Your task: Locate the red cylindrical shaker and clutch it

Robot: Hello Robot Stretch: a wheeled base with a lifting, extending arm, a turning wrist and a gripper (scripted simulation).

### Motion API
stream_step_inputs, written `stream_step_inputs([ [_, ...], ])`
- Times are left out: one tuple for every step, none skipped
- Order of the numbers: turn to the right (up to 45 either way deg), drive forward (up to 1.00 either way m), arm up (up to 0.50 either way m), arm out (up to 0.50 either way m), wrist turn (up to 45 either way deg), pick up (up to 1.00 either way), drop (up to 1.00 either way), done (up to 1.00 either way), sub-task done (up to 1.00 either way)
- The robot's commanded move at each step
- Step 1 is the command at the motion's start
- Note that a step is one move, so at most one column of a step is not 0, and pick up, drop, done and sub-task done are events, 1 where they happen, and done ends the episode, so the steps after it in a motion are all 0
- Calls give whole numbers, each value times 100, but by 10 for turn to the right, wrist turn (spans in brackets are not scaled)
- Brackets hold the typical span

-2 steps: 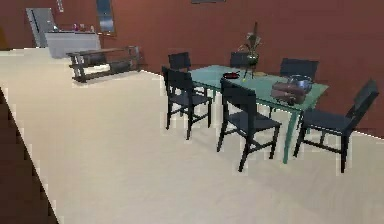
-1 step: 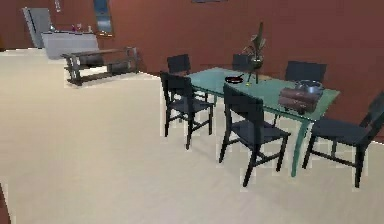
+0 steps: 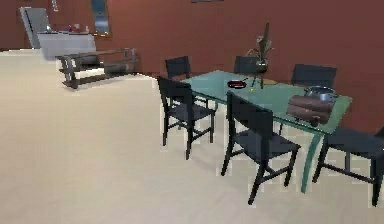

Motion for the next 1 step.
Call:
stream_step_inputs([
  [450,0,0,0,0,0,0,0,0],
])
